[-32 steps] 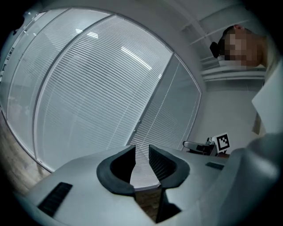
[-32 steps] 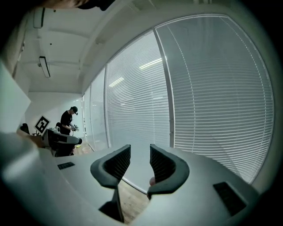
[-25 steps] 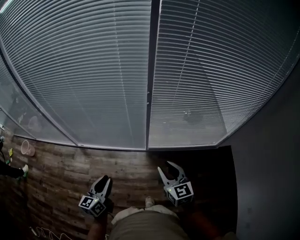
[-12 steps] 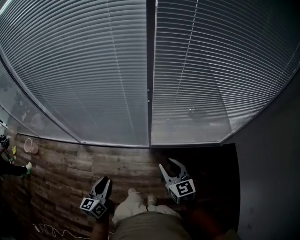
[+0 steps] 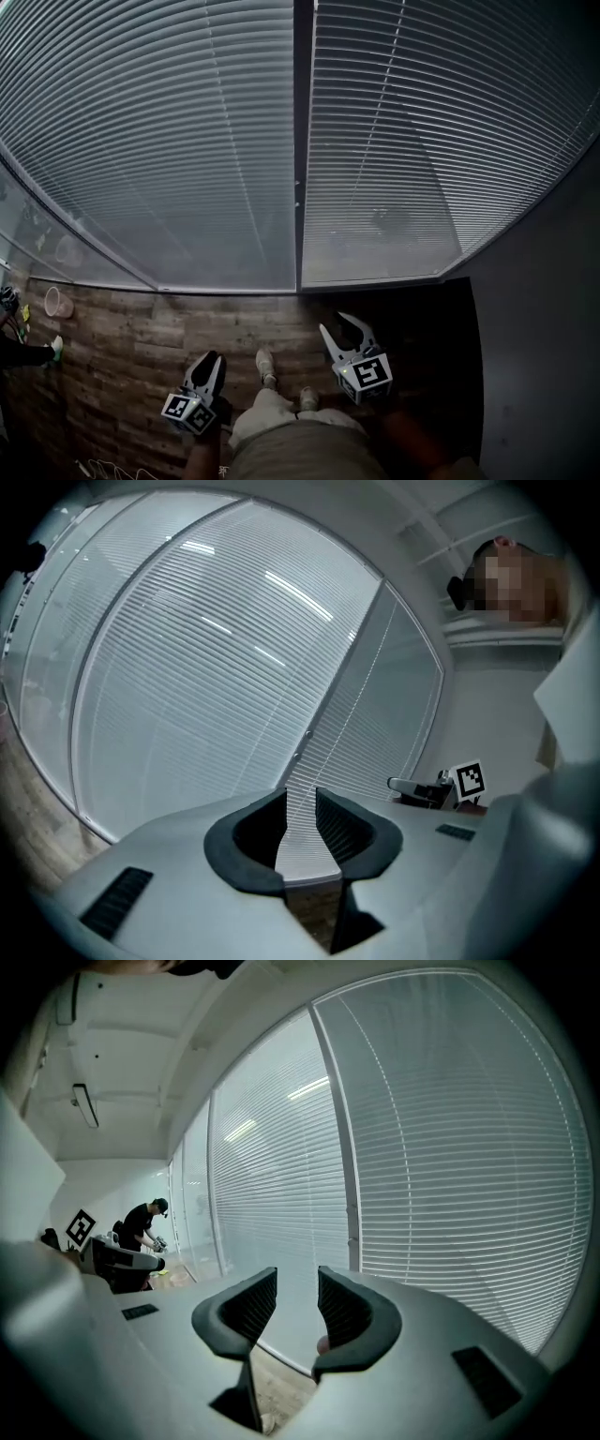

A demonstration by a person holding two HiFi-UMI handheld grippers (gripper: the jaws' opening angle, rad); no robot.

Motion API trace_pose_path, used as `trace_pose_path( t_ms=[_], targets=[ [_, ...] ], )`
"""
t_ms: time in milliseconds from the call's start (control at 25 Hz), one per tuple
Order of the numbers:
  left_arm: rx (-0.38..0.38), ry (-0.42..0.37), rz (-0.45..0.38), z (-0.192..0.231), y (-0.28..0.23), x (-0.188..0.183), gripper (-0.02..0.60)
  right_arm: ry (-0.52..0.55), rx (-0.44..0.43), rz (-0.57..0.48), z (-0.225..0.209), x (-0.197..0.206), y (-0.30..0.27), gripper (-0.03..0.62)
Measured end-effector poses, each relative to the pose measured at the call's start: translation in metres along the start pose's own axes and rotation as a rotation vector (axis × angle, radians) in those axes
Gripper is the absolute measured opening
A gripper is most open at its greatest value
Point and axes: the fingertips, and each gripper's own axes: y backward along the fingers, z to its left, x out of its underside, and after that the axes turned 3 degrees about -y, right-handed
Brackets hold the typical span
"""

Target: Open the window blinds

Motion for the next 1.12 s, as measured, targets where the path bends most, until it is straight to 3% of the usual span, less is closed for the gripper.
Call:
trace_pose_path(
  t_ms=[400, 640, 1120],
  targets=[
    [0.092, -0.036, 0.028, 0.054, -0.066, -0.028, 0.106, -0.018, 0.058, -0.008, -0.008, 0.003, -0.068, 0.143],
    [0.137, -0.026, 0.041, 0.079, -0.102, -0.07, 0.106, -0.027, 0.103, -0.009, -0.013, -0.027, -0.107, 0.143],
    [0.197, -0.055, 0.063, 0.125, -0.138, -0.081, 0.106, -0.038, 0.168, -0.01, -0.016, -0.022, -0.15, 0.143]
  ],
)
